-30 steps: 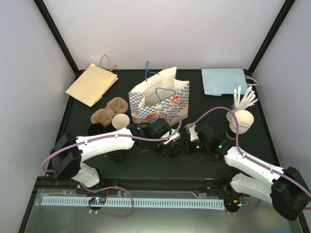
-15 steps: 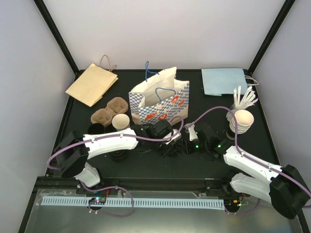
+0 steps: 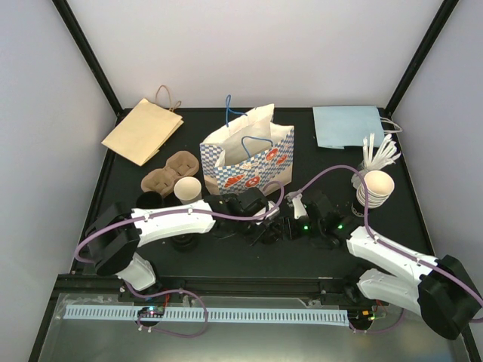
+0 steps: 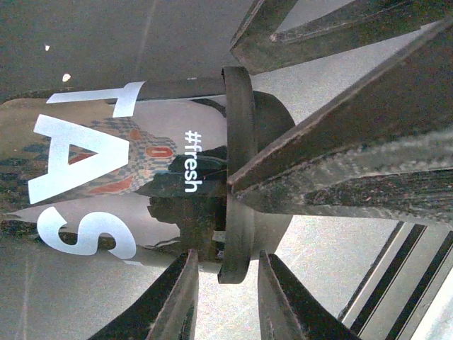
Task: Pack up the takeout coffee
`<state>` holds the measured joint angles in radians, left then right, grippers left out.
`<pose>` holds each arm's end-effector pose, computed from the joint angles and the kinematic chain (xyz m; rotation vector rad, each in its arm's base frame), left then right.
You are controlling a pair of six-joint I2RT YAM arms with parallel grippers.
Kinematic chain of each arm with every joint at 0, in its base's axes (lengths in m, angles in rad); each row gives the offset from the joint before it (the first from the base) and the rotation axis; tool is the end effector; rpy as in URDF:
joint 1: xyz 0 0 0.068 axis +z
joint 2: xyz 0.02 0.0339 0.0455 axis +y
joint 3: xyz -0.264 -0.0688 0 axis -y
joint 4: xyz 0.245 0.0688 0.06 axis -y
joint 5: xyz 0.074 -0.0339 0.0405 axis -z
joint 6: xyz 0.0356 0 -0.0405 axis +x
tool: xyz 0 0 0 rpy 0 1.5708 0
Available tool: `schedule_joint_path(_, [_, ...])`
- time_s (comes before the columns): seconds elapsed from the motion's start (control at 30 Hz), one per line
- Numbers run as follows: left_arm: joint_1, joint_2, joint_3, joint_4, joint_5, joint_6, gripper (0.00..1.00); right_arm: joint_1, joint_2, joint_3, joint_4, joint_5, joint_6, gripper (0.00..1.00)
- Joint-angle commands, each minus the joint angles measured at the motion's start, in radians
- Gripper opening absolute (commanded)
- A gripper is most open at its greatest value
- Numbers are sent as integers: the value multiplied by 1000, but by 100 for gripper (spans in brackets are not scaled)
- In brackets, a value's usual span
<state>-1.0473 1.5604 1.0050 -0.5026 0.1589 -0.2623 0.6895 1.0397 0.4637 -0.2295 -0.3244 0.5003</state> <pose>0.1504 -0.2718 0.2042 1.1107 2.5322 -0.6160 0.1464 0.1354 0.1803 -0.4049 2.5033 0.9137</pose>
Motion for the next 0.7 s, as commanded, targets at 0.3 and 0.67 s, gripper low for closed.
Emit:
schedule_joint_path(0.3, [20, -10, -8, 34, 16, -14, 9, -8, -68, 37, -20, 32, -12, 62])
schedule_joint_path(0.67, [93, -107, -46, 81, 190, -64, 5, -10, -276, 75, -119, 202, -85, 76])
